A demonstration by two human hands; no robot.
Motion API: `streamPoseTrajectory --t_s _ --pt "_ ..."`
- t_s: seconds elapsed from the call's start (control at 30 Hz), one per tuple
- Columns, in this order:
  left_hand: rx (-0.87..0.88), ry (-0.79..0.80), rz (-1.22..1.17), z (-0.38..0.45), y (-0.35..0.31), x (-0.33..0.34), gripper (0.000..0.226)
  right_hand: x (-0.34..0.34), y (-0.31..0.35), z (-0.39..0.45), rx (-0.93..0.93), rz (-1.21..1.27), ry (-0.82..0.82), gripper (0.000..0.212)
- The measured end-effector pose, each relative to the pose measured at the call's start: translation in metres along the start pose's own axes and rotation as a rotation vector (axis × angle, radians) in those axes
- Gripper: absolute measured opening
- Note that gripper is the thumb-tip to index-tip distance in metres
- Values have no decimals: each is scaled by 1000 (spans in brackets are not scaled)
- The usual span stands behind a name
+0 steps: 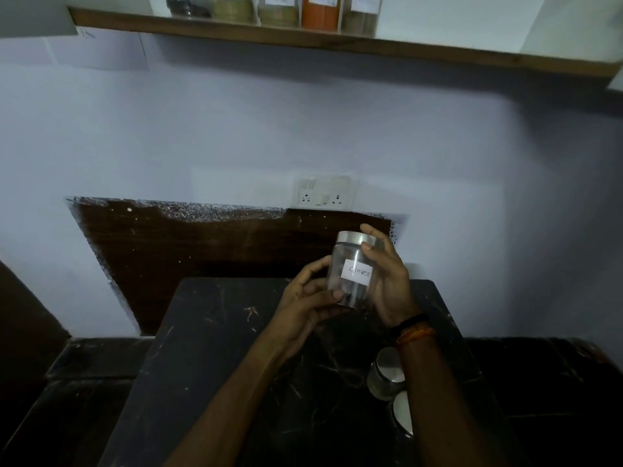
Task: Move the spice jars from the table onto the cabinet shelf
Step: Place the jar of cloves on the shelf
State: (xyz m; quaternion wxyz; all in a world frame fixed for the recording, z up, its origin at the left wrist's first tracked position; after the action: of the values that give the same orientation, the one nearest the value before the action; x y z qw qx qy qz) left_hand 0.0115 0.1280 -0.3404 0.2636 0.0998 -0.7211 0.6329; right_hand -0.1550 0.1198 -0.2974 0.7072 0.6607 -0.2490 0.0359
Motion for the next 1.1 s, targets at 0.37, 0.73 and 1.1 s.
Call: streamPoseTrajectory --t_s 0.37,0.73,1.1 --pt "208 95 244 63 -123 73 58 49 127 39 -242 -42 57 55" --pt "467 201 533 101 -247 163 46 82 226 62 -459 -124 122 57" --pt "532 255 622 133 -303 215 39 91 282 93 -589 -129 124 52"
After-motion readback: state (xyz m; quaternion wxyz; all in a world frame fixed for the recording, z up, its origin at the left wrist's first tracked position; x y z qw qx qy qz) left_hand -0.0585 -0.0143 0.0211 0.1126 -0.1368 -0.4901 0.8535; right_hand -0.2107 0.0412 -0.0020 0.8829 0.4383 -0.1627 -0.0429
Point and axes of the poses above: each hand's wrist, its own z-axis towards the middle knuckle, its own x-axis out of the palm, y = z × x, the point moved 2 cm from there along z, towards the middle knuckle, and after that the axes turned 15 degrees about -y, right-handed, at the moved point
